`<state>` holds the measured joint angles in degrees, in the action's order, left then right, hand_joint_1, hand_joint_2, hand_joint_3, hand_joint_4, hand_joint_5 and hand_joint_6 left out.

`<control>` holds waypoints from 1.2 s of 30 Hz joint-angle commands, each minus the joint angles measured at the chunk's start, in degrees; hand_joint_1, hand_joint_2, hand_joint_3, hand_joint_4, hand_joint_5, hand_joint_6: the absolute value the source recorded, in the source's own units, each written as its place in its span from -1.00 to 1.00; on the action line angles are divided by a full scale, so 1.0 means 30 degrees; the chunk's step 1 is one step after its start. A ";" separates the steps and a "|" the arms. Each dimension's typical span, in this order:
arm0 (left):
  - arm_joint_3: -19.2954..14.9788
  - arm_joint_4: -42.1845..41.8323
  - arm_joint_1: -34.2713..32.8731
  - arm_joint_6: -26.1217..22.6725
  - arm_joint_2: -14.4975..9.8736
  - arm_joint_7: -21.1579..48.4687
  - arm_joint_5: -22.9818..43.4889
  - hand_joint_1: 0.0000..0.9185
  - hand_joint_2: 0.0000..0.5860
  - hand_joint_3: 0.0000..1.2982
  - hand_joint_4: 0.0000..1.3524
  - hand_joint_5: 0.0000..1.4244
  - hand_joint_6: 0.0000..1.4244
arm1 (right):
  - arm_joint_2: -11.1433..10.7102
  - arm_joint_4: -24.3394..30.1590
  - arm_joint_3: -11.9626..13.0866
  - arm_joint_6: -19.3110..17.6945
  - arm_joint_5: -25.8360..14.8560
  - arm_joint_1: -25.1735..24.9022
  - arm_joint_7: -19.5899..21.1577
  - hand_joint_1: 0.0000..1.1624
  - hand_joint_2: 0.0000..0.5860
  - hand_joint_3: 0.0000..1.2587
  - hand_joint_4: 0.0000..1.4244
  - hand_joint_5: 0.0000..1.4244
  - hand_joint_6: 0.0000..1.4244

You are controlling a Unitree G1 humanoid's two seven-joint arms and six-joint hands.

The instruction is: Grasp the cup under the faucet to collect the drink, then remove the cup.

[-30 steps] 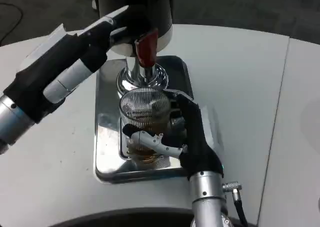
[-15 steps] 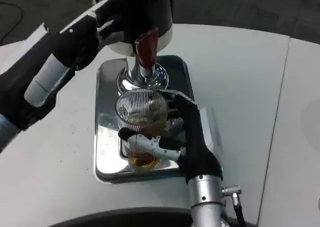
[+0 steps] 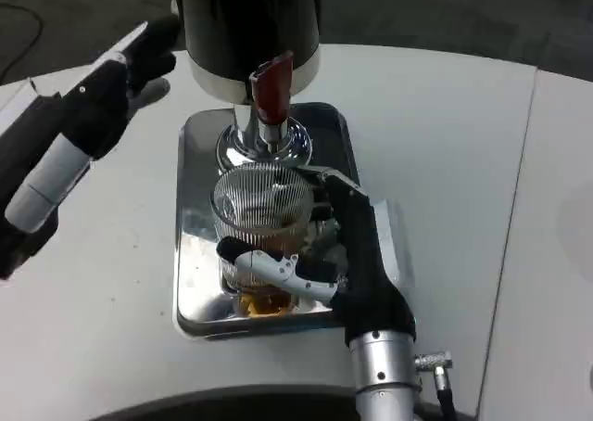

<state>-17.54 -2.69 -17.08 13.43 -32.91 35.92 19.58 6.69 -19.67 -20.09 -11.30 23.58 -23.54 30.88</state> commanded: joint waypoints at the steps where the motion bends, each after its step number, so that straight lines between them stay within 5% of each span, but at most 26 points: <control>1: -0.0703 -0.0561 0.1265 0.0796 -0.0681 0.0452 -0.0196 -1.00 -0.75 -0.89 -1.00 -0.98 -0.96 | 0.0823 0.1285 -0.0161 -0.0101 0.0251 0.0536 -0.0164 0.63 -0.69 0.29 0.12 0.42 0.47; 24: -0.1206 -0.0406 0.4736 0.4899 -0.2197 0.1758 -0.1650 -1.00 -0.75 -0.88 -1.00 -0.96 -0.95 | 0.0065 0.5175 -0.0654 0.0945 0.0676 0.2797 -0.1879 0.63 -0.69 0.31 0.13 0.43 0.48; 36: -0.1212 0.0045 0.6157 0.9375 -0.2926 0.1763 -0.3941 -1.00 -0.75 -0.87 -1.00 -0.95 -0.94 | -0.0591 0.7790 -0.0666 0.1295 0.0731 0.4383 -0.3041 0.63 -0.69 0.31 0.14 0.43 0.50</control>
<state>-21.07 -3.64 0.04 37.14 -39.86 40.69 10.24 3.25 0.54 -21.61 -6.96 25.72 -12.28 22.43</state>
